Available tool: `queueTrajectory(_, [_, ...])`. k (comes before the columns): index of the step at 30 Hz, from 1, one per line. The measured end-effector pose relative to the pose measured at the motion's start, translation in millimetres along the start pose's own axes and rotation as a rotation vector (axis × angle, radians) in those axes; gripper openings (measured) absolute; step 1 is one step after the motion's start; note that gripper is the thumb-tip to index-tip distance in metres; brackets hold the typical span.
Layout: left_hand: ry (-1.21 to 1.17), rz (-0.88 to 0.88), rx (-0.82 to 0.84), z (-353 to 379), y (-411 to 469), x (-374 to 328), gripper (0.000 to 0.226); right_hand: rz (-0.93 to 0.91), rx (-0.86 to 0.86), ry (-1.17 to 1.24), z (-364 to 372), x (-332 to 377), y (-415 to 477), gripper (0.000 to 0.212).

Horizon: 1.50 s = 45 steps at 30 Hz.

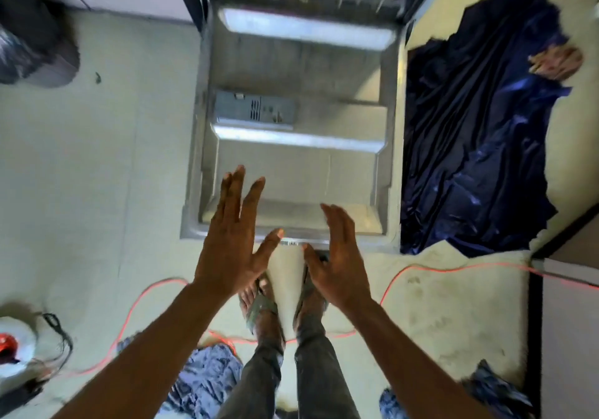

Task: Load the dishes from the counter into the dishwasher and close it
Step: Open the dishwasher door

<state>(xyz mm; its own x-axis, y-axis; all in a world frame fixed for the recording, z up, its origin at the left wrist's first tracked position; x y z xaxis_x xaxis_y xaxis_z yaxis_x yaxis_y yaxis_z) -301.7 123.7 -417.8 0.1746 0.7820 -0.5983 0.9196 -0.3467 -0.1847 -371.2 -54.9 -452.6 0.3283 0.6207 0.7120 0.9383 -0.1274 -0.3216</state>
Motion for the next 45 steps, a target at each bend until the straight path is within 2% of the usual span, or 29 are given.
queueTrajectory(5, [-0.085,0.013,-0.129,-98.7,46.5,-55.3,0.083,-0.067,-0.122,0.113,-66.5,87.6,37.7,0.056])
queueTrajectory(10, [-0.176,0.129,-0.208,-187.5,149.9,-104.8,0.078,-0.137,-0.29,0.126,-161.5,154.3,134.0,0.046])
queueTrajectory(12, [-0.193,0.172,-0.241,-218.8,203.5,-118.0,0.078,-0.172,-0.374,0.117,-204.3,175.6,186.4,0.046])
queueTrajectory(14, [-0.251,0.118,-0.29,-246.0,260.4,-123.8,0.078,-0.17,-0.438,0.129,-244.9,191.5,244.1,0.054])
queueTrajectory(15, [-0.364,0.053,-0.294,-256.0,286.8,-123.1,0.076,-0.154,-0.432,0.158,-259.5,197.7,272.1,0.059])
queueTrajectory(18, [-0.991,-0.176,-0.22,-258.9,359.4,-123.1,0.051,-0.14,-0.406,0.278,-298.2,210.9,350.9,0.072])
queueTrajectory(19, [-1.058,-0.207,-0.233,-260.2,379.2,-124.7,0.048,-0.163,-0.432,0.24,-310.0,215.9,371.2,0.074])
queueTrajectory(22, [-0.816,-0.21,-0.258,-260.4,431.4,-133.4,0.067,-0.147,-0.457,0.085,-329.6,216.2,420.5,0.07])
queueTrajectory(23, [-0.753,-0.227,-0.236,-255.9,448.2,-134.3,0.065,-0.11,-0.454,0.045,-333.3,209.7,435.6,0.065])
queueTrajectory(26, [-0.605,-0.38,-0.158,-239.6,479.4,-119.4,0.036,-0.037,-0.407,-0.097,-335.9,189.0,465.2,0.047])
queueTrajectory(29, [-0.444,-0.367,-0.156,-233.1,492.2,-102.1,0.043,-0.048,-0.355,-0.12,-326.5,176.6,475.2,0.047])
queueTrajectory(31, [-0.474,-0.345,-0.17,-232.9,493.4,-96.4,0.045,-0.059,-0.396,-0.126,-328.2,178.2,472.6,0.049])
queueTrajectory(36, [-0.472,-0.348,-0.197,-236.6,483.1,-88.5,0.052,-0.065,-0.423,-0.01,-329.1,183.8,454.1,0.042])
queueTrajectory(41, [-0.474,-0.313,-0.207,-220.7,426.8,-82.6,0.054,0.021,-0.403,0.077,-310.4,164.6,400.9,0.037])
queueTrajectory(45, [-0.23,-0.244,-0.197,-214.7,371.4,-78.6,0.051,0.109,-0.383,0.206,-282.4,153.1,341.5,0.025])
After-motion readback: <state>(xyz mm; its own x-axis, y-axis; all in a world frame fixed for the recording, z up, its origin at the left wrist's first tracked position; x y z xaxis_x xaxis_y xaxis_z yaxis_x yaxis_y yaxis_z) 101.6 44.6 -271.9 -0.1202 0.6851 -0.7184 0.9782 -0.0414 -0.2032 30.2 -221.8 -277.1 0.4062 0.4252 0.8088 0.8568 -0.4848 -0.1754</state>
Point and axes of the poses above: each hand's wrist, its own y-axis towards the middle knuckle, its own z-axis out of the palm, x = y × z, the point moved 9 cm from there along y, towards the middle knuckle
